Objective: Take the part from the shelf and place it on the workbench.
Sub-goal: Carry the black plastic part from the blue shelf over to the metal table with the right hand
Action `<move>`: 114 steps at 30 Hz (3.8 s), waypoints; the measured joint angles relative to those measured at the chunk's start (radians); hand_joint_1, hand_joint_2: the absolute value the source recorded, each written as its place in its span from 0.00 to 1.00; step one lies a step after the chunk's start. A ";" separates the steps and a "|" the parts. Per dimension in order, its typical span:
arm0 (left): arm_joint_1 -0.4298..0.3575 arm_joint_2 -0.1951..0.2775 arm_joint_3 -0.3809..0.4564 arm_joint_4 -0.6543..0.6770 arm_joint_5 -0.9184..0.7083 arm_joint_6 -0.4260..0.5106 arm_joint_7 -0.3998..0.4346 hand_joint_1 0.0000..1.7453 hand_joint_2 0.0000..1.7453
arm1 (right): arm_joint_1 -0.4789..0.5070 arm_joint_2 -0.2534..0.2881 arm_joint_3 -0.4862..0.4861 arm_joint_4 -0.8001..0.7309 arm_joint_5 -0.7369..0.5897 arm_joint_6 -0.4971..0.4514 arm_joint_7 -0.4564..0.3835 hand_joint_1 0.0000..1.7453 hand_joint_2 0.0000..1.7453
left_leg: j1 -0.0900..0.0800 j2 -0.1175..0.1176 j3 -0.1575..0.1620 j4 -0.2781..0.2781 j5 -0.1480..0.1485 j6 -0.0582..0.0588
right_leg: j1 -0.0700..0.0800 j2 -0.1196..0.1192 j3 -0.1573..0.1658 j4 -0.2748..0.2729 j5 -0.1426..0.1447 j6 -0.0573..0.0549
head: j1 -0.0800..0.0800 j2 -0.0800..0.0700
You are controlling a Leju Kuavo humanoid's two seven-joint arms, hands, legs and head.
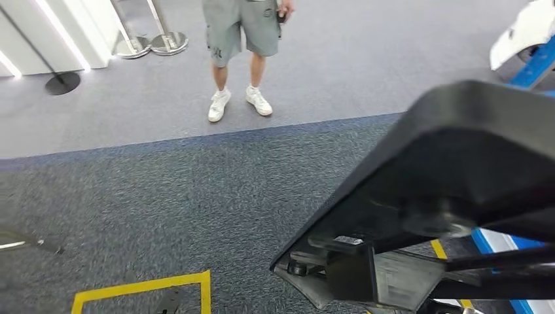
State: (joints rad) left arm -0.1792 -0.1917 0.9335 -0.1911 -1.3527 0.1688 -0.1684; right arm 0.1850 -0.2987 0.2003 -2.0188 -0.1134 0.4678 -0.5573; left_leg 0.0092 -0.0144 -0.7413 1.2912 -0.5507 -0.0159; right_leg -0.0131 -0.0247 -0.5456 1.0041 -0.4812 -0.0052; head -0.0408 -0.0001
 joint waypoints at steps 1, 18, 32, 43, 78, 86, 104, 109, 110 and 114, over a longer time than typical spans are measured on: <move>0.003 0.000 0.000 0.000 0.003 0.001 0.000 0.00 1.00 | 0.000 0.001 0.000 0.000 0.000 0.001 0.001 1.00 1.00 | 0.002 0.004 -0.006 0.018 0.000 -0.002 | 0.001 -0.016 0.000 0.000 -0.001 0.000 | 0.000 0.000; 0.045 -0.008 0.006 0.000 0.031 0.022 0.024 0.00 1.00 | 0.011 0.022 -0.022 0.017 -0.030 0.044 0.025 1.00 1.00 | -0.015 -0.050 0.153 -0.273 0.109 0.060 | 0.000 0.028 -0.111 0.238 -0.090 0.042 | 0.001 0.000; 0.040 -0.011 0.027 0.000 0.060 0.031 0.016 0.00 1.00 | -0.069 0.056 -0.024 0.079 -0.036 0.081 0.029 1.00 1.00 | -0.003 0.005 0.015 -0.001 -0.006 0.004 | 0.004 -0.023 -0.011 -0.008 0.014 -0.005 | 0.000 0.000; 0.005 -0.012 0.031 0.000 0.062 0.034 0.009 0.00 1.00 | -0.167 0.054 -0.030 0.107 -0.056 0.088 0.035 1.00 1.00 | -0.009 0.035 0.168 -0.295 0.109 0.054 | 0.004 -0.037 -0.028 0.081 -0.055 0.041 | 0.001 0.000; 0.047 -0.007 0.034 0.000 0.051 0.040 0.007 0.00 1.00 | -0.094 0.050 -0.013 0.079 -0.057 0.037 0.052 1.00 1.00 | -0.011 -0.029 0.156 -0.279 0.102 0.055 | -0.002 0.021 -0.135 0.278 -0.119 0.051 | 0.000 0.000; 0.050 -0.012 0.033 0.000 0.046 0.039 0.010 0.00 1.00 | -0.088 0.050 -0.012 0.074 -0.037 0.041 0.050 1.00 1.00 | -0.004 -0.119 0.144 -0.266 0.099 0.025 | -0.002 0.075 -0.031 0.014 0.009 0.025 | 0.000 0.000; 0.025 -0.013 0.032 0.000 0.048 0.045 0.015 0.00 1.00 | -0.101 0.050 -0.012 0.077 -0.035 0.057 0.041 1.00 1.00 | -0.008 0.036 0.166 -0.283 0.095 0.042 | -0.006 -0.050 -0.015 0.059 -0.053 0.054 | 0.000 0.000; 0.022 -0.013 0.033 0.000 0.052 0.047 0.013 0.00 1.00 | -0.102 0.051 -0.012 0.077 -0.036 0.066 0.040 1.00 1.00 | -0.011 -0.036 0.166 -0.280 0.098 0.050 | -0.008 0.020 -0.132 0.277 -0.118 0.053 | 0.001 0.000; 0.022 -0.013 0.033 0.000 0.052 0.047 0.012 0.00 1.00 | -0.103 0.051 -0.013 0.077 -0.036 0.066 0.040 1.00 1.00 | -0.012 -0.052 0.166 -0.278 0.097 0.050 | -0.008 0.026 -0.117 0.234 -0.083 0.049 | 0.001 0.000; 0.021 -0.016 0.033 0.000 0.051 0.049 0.009 0.00 1.00 | -0.115 0.050 -0.013 0.076 -0.038 0.067 0.041 1.00 1.00 | -0.011 -0.097 0.160 -0.271 0.096 0.040 | -0.005 0.088 -0.037 0.024 0.011 0.028 | 0.001 0.000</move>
State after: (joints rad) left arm -0.1582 -0.2078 0.9660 -0.1912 -1.3013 0.2173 -0.1590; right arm 0.0698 -0.2482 0.1872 -1.9430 -0.1516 0.5344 -0.5164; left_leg -0.0017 -0.1117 -0.5816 1.0206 -0.4543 0.0245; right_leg -0.0186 0.0629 -0.5830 1.0279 -0.4700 0.0225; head -0.0401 -0.0002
